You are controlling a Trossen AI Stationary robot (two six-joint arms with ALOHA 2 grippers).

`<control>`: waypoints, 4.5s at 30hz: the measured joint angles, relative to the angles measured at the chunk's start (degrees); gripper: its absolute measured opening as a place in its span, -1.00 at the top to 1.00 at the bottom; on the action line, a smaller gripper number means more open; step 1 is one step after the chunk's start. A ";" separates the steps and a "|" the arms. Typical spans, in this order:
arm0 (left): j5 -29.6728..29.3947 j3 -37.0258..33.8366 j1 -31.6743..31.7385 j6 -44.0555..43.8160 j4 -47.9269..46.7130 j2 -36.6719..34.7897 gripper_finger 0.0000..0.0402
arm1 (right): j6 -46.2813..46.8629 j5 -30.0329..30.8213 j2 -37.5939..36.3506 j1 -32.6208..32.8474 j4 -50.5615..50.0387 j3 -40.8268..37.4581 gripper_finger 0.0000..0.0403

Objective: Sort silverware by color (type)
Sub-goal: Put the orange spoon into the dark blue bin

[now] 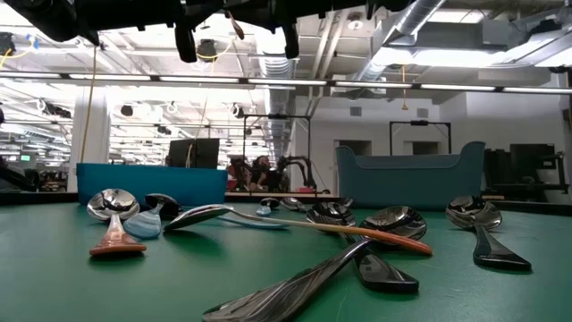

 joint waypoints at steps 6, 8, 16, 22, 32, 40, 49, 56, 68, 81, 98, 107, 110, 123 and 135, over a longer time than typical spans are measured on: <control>-0.52 0.00 0.00 0.00 0.00 0.00 1.00 | -0.02 0.02 0.00 0.00 0.00 0.00 0.77; -1.07 0.00 0.00 0.00 -0.02 0.00 1.00 | -0.03 0.02 0.00 0.00 0.00 0.00 0.77; -4.62 0.00 0.00 0.02 -3.74 -0.02 1.00 | -0.20 0.06 0.00 -0.73 -2.94 0.00 0.73; -7.35 0.00 0.06 0.13 -4.92 -0.04 1.00 | -0.20 -0.11 -0.02 -1.76 -5.44 0.00 0.51; -8.31 0.00 2.83 -0.11 -7.87 -0.09 1.00 | -0.76 -3.48 -1.46 -3.04 -7.49 -0.01 0.08; -6.32 6.30 7.86 2.34 -23.69 -0.19 1.00 | -3.26 -3.76 -4.29 -3.67 -16.46 -0.09 0.07; -8.02 18.17 13.05 11.09 -49.15 -0.15 1.00 | -4.40 -4.40 -11.82 -4.28 -23.74 -0.07 0.10; -9.22 19.02 18.60 14.51 -58.33 0.56 1.00 | -4.76 -4.30 -21.18 -3.91 -31.50 -0.02 0.10; -8.48 19.02 25.64 22.15 -63.06 8.25 1.00 | -4.71 -0.43 -27.65 -0.32 -37.15 -0.02 0.10; -6.46 19.02 28.71 25.22 -65.06 13.11 1.00 | -4.24 3.34 -27.30 4.20 -41.69 -0.02 0.10; -4.52 8.07 35.51 20.05 -57.44 10.45 1.00 | -3.63 3.32 -27.23 5.14 -41.02 -2.12 0.10; -1.81 3.01 39.22 19.28 -53.48 10.25 1.00 | -3.67 3.32 -27.24 5.01 -40.68 -2.12 0.10; -1.49 2.68 40.64 19.54 -53.48 10.25 1.00 | -3.67 3.32 -27.26 5.01 -40.65 -2.12 0.10; 2.68 2.64 45.27 20.76 -51.59 13.29 1.00 | -3.74 3.40 -27.26 5.01 -40.72 -2.05 0.10; 3.81 2.70 44.93 21.66 -52.14 20.01 0.88 | -3.85 3.48 -27.26 5.01 -40.81 -2.05 0.10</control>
